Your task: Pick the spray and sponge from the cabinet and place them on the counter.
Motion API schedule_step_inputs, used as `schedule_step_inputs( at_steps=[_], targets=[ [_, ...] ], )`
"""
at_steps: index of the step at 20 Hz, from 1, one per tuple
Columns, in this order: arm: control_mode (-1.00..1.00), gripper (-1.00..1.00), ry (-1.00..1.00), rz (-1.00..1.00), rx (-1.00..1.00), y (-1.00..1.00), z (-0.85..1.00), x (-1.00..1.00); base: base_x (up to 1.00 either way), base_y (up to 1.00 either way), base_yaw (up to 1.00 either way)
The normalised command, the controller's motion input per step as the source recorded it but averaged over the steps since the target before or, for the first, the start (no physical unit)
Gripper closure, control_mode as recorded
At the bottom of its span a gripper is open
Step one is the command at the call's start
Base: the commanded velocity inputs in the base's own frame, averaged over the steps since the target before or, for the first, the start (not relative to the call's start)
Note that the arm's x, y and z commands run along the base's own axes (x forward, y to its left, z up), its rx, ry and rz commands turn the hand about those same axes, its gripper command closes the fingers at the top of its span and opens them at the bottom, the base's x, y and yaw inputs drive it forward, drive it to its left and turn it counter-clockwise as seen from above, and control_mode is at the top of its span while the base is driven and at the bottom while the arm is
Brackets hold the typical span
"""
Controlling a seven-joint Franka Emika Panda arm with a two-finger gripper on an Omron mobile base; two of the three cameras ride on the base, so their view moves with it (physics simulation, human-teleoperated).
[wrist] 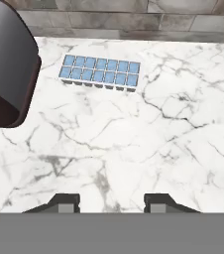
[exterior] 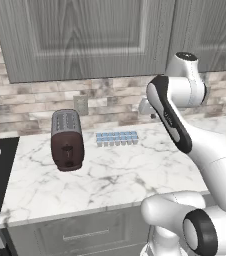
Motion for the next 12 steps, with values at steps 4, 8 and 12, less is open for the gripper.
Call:
schedule_step_inputs(
  at_steps=[4,8,12],
  targets=[
    [-1.00,-1.00,-0.01,0.00,0.00,-0.01,0.00,-0.05,0.00,0.00,0.00],
    [-1.00,-1.00,-0.06,-0.02,0.00,-0.11,0.00,-0.12,0.00,0.00,0.00],
    [-1.00,-1.00,-0.05,-0.05,0.01,-0.29,0.10,-0.18,0.00,0.00,0.00]
  ],
)
